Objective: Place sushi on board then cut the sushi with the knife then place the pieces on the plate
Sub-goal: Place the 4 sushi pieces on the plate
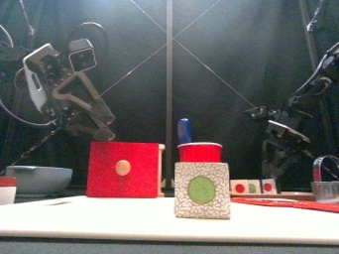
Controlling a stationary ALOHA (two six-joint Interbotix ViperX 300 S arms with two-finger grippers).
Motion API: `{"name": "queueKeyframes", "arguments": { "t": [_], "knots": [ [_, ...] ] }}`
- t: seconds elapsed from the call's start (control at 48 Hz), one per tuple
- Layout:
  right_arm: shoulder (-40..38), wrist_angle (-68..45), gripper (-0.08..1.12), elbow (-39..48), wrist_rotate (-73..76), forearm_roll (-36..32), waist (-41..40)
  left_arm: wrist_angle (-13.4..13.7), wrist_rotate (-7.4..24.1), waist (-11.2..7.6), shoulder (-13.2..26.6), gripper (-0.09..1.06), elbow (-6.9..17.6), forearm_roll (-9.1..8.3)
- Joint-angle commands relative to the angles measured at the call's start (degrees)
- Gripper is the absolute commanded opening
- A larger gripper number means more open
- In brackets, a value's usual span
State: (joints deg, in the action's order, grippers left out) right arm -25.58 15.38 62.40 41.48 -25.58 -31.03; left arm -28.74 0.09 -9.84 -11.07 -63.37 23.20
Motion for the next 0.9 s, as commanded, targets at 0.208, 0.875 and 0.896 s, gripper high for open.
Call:
{"name": "queueKeyframes", "arguments": {
  "t": [0.208,0.875,0.896],
  "knots": [
    [-3.9,-1.9,0.84,-4.2,-0.2,4.9,26.6,-0.2,0.1,0.18,-0.2,0.88,1.2,0.00],
    [31.6,-1.8,0.84,-33.6,-1.1,9.8,50.0,-0.3,0.1,0.62,-0.2,0.88,1.8,0.00],
    [32.1,-1.8,0.84,-34.0,-1.1,9.8,50.3,-0.2,0.1,0.62,-0.2,0.88,1.8,0.00]
  ]
}}
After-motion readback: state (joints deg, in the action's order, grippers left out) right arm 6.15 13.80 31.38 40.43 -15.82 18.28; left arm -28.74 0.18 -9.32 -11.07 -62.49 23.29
